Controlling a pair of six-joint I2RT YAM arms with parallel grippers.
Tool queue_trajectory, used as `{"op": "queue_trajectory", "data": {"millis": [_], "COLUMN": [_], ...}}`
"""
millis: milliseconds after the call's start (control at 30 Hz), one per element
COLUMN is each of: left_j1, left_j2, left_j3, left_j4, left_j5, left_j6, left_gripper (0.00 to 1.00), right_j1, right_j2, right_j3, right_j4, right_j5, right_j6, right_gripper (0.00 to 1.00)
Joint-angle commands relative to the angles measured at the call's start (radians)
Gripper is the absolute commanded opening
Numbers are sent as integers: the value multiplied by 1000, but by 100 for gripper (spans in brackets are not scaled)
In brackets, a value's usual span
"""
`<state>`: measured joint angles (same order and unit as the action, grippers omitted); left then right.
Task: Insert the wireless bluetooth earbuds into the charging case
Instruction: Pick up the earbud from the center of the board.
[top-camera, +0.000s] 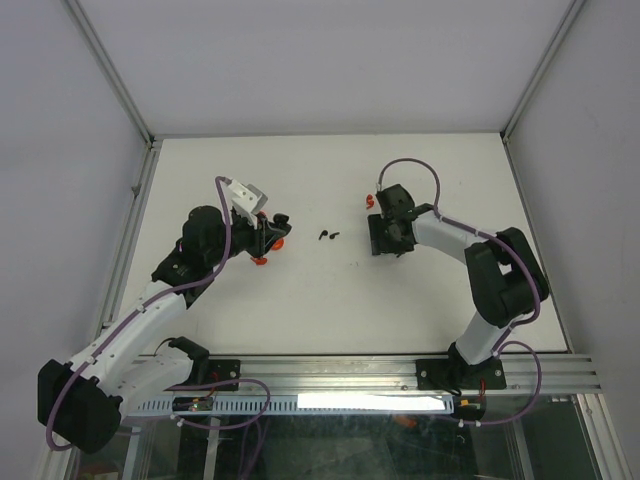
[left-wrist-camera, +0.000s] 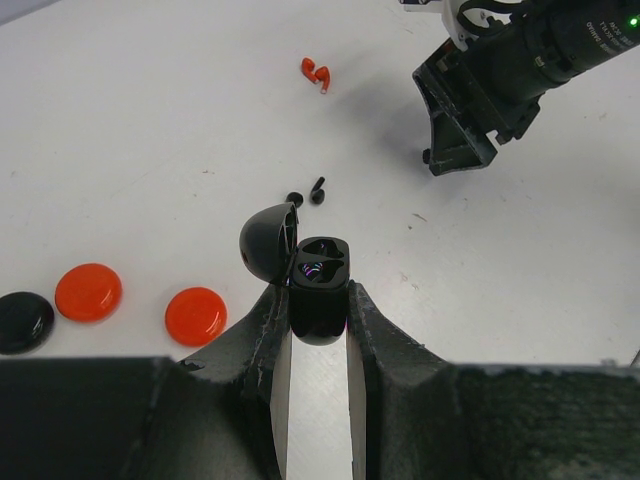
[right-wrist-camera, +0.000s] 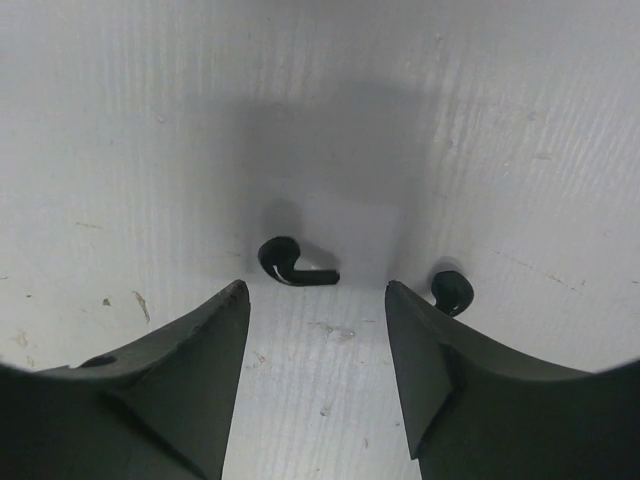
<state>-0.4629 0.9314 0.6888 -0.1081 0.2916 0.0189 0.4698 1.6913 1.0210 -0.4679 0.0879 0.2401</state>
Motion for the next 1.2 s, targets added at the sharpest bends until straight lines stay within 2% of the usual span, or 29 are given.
{"op": "queue_trajectory", "data": {"millis": [0, 167, 433, 567, 867, 1167], "left_j1": [9, 11, 13, 15, 28, 38], "left_j2": [1, 1, 9, 13, 18, 37], "left_j3": [47, 47, 49, 50, 53, 58], "left_j4": [27, 26, 25, 25, 25, 25], "left_j5": [41, 45, 57, 66, 76, 113], "left_j6": [18, 18, 16, 16, 16, 7], "left_gripper": [0, 0, 0, 0, 0, 0], "right_j1": [17, 43, 61, 52, 18, 20], "right_j2": [-4, 7, -7, -7, 121, 146], "right_j3": [5, 25, 89, 140, 223, 231], "right_j4": [34, 22, -38, -49, -45, -127], "right_j5": [-31, -30, -14, -1, -72, -135], "right_j6": [-26, -39, -98, -164, -237, -245], "right_gripper": [58, 52, 52, 56, 54, 50]}}
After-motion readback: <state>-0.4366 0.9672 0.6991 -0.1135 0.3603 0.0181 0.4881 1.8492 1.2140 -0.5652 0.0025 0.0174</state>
